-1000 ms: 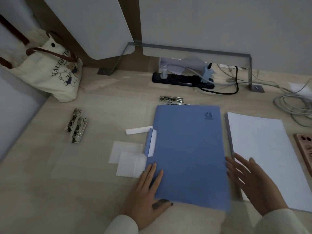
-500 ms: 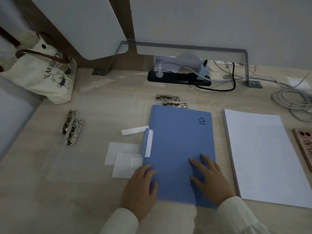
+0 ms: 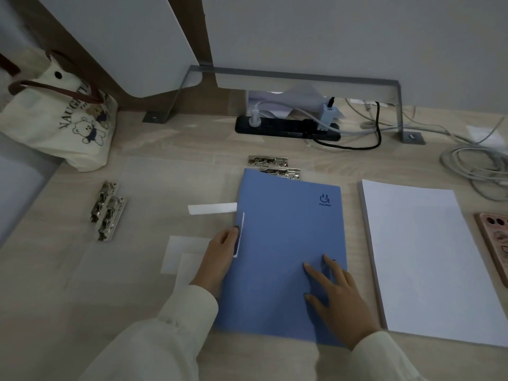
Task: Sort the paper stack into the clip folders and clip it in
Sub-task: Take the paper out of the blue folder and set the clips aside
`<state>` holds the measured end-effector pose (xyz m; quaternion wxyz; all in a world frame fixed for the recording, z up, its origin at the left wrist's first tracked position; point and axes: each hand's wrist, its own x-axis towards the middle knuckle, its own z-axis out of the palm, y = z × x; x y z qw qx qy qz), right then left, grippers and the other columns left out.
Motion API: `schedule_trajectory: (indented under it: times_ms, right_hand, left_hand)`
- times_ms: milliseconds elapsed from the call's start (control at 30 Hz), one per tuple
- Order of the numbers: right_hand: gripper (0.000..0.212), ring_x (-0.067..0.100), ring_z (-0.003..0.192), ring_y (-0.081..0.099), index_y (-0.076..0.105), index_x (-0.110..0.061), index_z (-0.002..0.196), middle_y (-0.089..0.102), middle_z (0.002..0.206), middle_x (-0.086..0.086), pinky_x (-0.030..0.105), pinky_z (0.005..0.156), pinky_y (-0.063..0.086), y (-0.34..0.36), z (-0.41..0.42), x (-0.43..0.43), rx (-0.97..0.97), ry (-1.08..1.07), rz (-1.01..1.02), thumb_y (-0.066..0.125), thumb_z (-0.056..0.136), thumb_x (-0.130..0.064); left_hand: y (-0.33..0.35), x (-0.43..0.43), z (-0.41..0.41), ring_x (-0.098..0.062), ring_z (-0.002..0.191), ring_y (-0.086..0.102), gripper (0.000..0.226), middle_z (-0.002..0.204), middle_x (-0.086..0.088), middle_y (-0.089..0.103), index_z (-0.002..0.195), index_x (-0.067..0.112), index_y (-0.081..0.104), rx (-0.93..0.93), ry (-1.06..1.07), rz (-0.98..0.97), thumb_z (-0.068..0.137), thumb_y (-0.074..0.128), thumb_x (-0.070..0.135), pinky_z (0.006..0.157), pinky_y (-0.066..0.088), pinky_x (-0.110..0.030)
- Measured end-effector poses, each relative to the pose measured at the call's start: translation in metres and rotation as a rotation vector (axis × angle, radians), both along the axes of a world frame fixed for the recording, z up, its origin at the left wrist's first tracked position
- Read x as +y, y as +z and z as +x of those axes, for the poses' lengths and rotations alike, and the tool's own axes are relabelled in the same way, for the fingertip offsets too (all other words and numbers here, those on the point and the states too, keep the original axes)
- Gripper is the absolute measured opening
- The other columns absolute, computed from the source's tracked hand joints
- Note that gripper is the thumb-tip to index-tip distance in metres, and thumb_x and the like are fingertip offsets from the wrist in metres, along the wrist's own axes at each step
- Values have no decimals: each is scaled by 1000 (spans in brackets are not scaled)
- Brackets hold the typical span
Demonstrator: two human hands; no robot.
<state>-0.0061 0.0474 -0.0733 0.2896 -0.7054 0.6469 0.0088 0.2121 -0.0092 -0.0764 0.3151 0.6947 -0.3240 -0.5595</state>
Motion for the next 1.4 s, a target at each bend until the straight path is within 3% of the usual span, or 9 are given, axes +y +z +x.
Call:
schedule_trajectory:
  times_ms: [167,300,467,800,967,1133,1233,1333,1400]
  right_hand:
    - [55,16,144,7,23,-37,141,8,156,-5,24,113,18,-1,-2,0,-74,-32,-2,48,91,-37]
    - [52,26,133,36,43,-18,134,37,144,8,32,109,29,2,-12,-3,-247,-334,-113,60,85,-19]
    - [57,28,129,39,36,-17,138,41,142,9,42,108,32,20,-28,-13,-440,-636,-8,58,86,-25]
    - [36,19,84,70,52,-37,117,69,105,-2,28,66,55,42,-13,-6,-921,-734,186,57,87,-17]
    - [37,23,94,68,56,-47,104,70,107,-5,37,79,53,43,-6,6,-1005,-717,109,58,85,-16]
    - [47,17,86,71,63,-41,103,74,98,-7,29,71,58,45,-12,22,-1075,-695,100,76,59,-41]
    - [32,12,81,71,63,-36,103,74,95,-9,18,60,56,45,-19,29,-1065,-702,75,64,79,-15]
    - [36,11,81,71,62,-34,104,74,96,-9,25,66,54,46,-22,33,-1013,-711,76,57,83,-5]
    - [36,11,82,70,61,-34,106,74,97,-9,28,70,51,49,-21,36,-1002,-717,76,57,83,-6]
  left_hand:
    - [-10,-1,-4,-19,79,50,21,88,-11,54,88,9,54,-59,31,-14,92,49,29,71,40,-29]
    - [-9,5,-7,-19,75,47,23,84,-11,51,85,6,51,-97,64,-58,93,47,27,64,36,-27]
    - [8,20,-5,-21,82,56,26,87,-8,61,89,3,59,37,172,-123,92,50,27,72,44,-27]
    - [18,40,7,-26,84,59,36,94,-15,64,95,-1,57,25,214,-125,92,48,34,76,46,-33]
    - [17,42,16,-19,66,41,41,69,-5,42,68,13,38,-194,224,-131,88,48,47,61,33,-28]
    - [17,47,37,-30,103,42,48,109,-18,48,99,5,47,-969,130,-518,77,63,44,90,39,-41]
    - [14,44,57,-33,109,44,69,111,-18,54,108,2,52,-1168,-139,-557,77,43,63,108,26,-42]
    - [19,43,65,-26,85,51,67,84,-4,54,82,11,55,-1152,-312,-488,72,33,74,82,47,-37]
    - [25,44,65,-19,82,45,57,81,1,46,77,14,47,-1073,-324,-459,71,43,71,64,38,-27]
